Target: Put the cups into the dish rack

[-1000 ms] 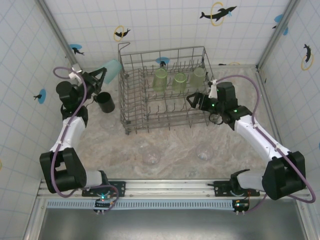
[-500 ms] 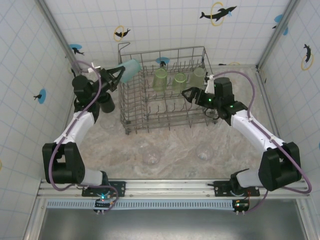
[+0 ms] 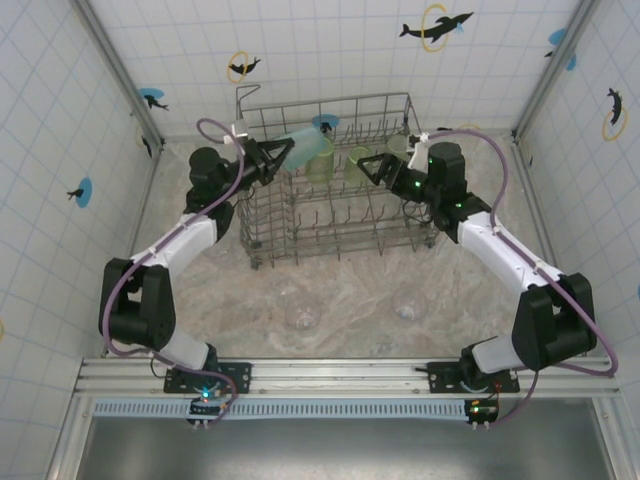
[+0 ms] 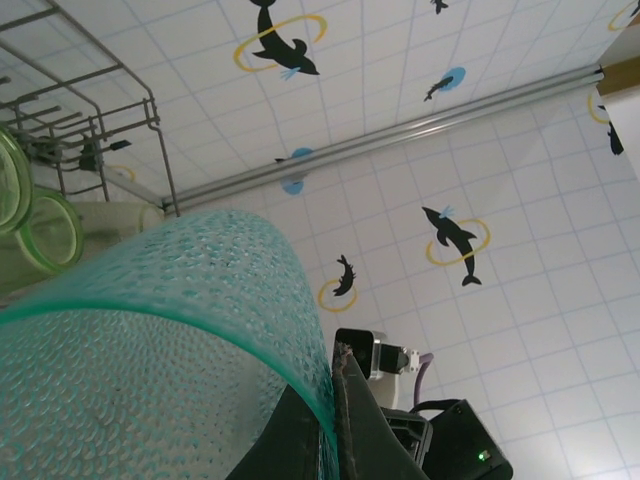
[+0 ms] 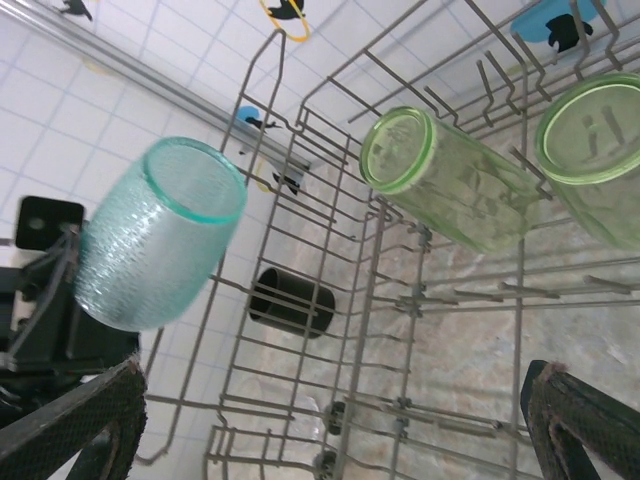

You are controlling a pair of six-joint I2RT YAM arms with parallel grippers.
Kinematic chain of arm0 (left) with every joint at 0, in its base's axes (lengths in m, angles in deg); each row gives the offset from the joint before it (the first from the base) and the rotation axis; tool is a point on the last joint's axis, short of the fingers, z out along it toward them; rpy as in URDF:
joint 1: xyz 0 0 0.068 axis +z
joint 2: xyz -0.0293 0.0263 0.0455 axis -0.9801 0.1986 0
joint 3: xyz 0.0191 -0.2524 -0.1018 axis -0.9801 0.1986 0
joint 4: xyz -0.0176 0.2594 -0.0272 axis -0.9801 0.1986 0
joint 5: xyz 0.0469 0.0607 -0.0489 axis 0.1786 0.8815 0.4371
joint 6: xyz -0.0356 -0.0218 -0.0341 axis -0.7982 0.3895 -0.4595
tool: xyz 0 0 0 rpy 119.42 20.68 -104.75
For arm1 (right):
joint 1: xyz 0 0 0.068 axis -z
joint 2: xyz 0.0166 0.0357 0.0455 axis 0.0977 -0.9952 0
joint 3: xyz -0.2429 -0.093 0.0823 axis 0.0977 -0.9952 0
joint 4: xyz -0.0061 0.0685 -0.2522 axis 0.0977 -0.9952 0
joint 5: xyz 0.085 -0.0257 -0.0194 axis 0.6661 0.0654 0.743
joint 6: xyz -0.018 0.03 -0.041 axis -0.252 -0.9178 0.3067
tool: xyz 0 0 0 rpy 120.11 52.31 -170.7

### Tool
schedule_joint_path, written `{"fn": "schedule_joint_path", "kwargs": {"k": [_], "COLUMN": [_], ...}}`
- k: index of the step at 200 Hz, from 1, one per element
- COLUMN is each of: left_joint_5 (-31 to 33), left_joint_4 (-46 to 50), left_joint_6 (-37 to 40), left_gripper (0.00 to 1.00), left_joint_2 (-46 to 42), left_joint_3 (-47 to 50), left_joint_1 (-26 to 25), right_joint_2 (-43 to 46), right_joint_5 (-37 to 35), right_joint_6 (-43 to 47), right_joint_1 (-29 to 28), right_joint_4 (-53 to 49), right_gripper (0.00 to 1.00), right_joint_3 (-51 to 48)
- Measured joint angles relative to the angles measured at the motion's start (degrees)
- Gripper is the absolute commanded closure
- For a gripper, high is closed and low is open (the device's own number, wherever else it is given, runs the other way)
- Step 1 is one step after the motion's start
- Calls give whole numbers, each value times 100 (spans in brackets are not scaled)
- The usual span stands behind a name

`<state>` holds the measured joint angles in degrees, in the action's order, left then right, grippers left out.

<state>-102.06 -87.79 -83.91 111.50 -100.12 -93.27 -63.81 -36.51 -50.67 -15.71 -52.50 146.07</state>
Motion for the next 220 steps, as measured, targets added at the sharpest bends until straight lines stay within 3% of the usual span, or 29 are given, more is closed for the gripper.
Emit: {"fn": "schedule_joint_path", "kwargs": {"k": [99,220], "left_joint_5": [22,63], "left_joint_4": [-1733,-1996], "left_joint_6": [-922,-964], "left_gripper": [100,100], "left_joint_2": [721,935], "left_joint_3": [2,2], "left_joint_1": [-566,-953], "right_joint_2": [-476,-964], "right_joint_5": [306,376], "right_joint_6": [-1200,-2124], "right_joint_1": [-2,-251], "right_joint_4": [1036,2072], "right_gripper": [0,0], "right_joint_3": [37,321]}}
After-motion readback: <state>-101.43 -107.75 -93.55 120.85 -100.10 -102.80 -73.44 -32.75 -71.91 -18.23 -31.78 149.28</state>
